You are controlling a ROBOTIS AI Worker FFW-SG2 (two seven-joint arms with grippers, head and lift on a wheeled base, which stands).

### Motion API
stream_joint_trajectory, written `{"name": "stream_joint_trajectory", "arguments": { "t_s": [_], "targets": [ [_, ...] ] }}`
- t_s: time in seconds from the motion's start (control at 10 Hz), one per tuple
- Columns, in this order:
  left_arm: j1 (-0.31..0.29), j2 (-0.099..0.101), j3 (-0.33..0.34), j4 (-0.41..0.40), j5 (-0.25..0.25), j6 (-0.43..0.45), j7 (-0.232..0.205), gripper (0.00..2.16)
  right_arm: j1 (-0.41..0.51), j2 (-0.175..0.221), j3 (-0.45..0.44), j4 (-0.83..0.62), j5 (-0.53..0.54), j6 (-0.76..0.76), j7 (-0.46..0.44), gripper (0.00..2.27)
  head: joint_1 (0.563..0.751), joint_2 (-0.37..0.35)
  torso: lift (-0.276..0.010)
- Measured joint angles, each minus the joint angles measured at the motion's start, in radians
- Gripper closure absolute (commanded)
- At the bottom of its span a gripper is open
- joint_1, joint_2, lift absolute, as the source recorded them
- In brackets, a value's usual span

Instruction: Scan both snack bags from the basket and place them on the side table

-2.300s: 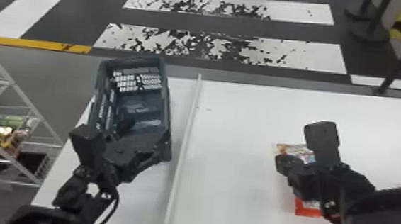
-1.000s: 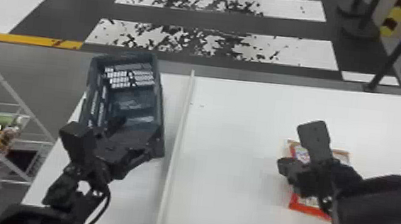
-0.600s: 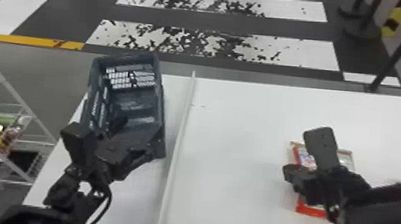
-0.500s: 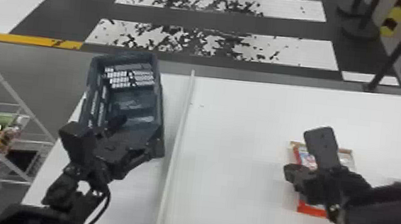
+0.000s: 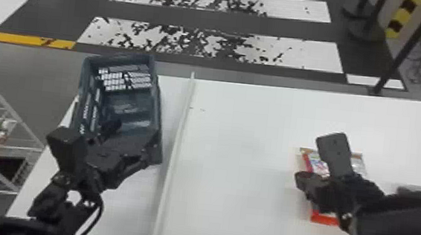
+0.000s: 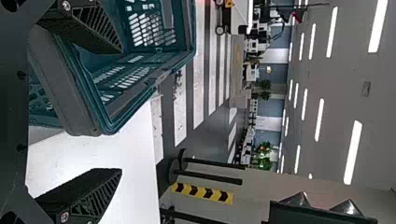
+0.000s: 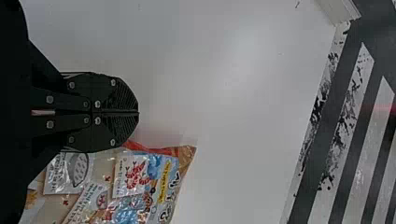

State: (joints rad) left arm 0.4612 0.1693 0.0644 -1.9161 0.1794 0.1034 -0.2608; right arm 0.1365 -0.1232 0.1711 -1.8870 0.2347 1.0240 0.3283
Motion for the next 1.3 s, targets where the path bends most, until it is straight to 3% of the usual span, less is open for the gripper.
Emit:
{"name": "stream_joint_trajectory", "arguments": {
  "t_s": [0.1,0.2,0.3,0.4,0.5,0.8,1.1,1.3],
  "targets": [
    [0.001,0.001,0.000,-0.002,0.000,0.000,0.000,0.09,0.000,0.000,-0.005,0.000,0.000,0.000,0.000,2.26,0.695,0.059,-0.075],
    [0.003,0.001,0.000,-0.004,0.000,0.000,0.000,0.09,0.003,0.000,-0.009,-0.015,-0.007,0.011,0.005,2.12,0.695,0.056,-0.075],
    [0.004,0.001,0.000,-0.004,0.000,0.001,0.000,0.09,0.013,0.001,-0.021,-0.059,-0.048,0.033,0.023,1.36,0.695,0.066,-0.075],
    [0.006,0.001,0.001,-0.008,0.000,0.002,0.000,0.09,0.023,0.001,-0.060,-0.124,-0.130,0.051,0.044,0.21,0.695,0.083,-0.075],
    [0.010,0.002,0.001,-0.013,0.000,0.003,0.000,0.09,0.027,0.002,-0.128,-0.194,-0.221,0.095,0.048,0.00,0.695,0.081,-0.075],
    [0.019,0.005,0.007,-0.016,0.003,0.003,0.000,0.09,0.033,-0.012,-0.344,-0.284,-0.283,0.165,0.043,0.02,0.695,-0.034,-0.075],
    [0.015,0.007,0.006,-0.015,0.005,0.003,-0.001,0.09,0.068,-0.037,-0.519,-0.240,-0.268,0.154,0.048,0.02,0.695,-0.172,-0.075],
    [0.014,0.007,0.005,-0.015,0.007,0.003,-0.001,0.09,0.096,-0.046,-0.602,-0.195,-0.258,0.109,0.099,0.05,0.695,-0.227,-0.075]
  ]
}}
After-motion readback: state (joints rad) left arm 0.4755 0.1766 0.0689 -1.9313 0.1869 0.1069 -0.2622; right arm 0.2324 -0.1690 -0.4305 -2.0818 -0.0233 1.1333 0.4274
